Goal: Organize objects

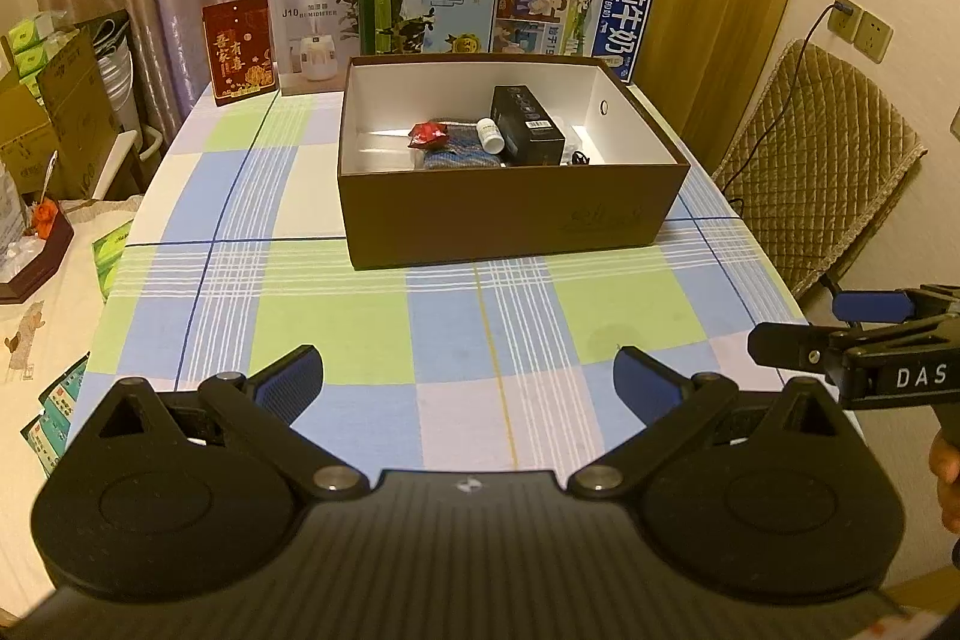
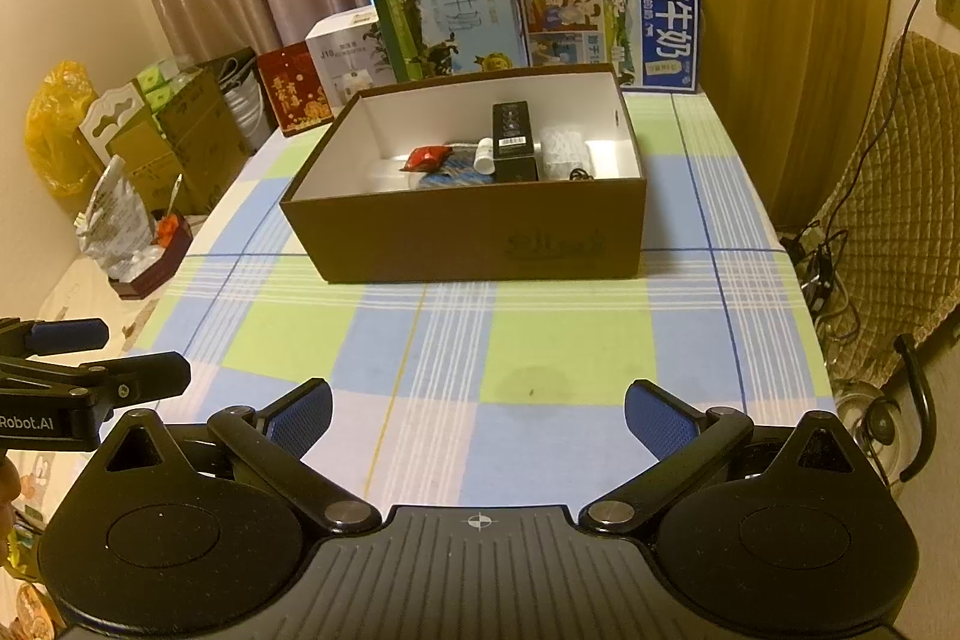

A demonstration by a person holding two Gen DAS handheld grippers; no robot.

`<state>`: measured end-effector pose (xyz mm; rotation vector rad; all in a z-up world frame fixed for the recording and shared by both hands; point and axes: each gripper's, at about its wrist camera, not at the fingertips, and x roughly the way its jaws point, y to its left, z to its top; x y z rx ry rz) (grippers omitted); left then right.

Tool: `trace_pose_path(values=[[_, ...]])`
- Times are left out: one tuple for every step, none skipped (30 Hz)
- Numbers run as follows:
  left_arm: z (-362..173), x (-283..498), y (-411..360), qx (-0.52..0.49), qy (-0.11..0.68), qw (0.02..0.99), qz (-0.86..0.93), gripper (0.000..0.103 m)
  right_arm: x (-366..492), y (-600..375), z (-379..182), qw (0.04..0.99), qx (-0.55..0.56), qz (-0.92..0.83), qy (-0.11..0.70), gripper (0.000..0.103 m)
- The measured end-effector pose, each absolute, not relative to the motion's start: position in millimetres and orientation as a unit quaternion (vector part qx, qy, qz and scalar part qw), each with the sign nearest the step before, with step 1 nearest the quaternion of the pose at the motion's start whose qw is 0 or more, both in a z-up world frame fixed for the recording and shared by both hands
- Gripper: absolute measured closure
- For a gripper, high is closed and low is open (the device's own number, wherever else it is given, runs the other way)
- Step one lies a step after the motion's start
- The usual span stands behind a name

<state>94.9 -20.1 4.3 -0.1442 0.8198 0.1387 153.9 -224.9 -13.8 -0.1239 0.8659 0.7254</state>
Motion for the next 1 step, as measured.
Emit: trace_pose_path(values=[[4.3,95.7,-19.8,-0.07,0.398,0.912,0.067,0.001,154.3,-225.6,-14.2,0.843,-0.059,0.344,0.41,0.002]])
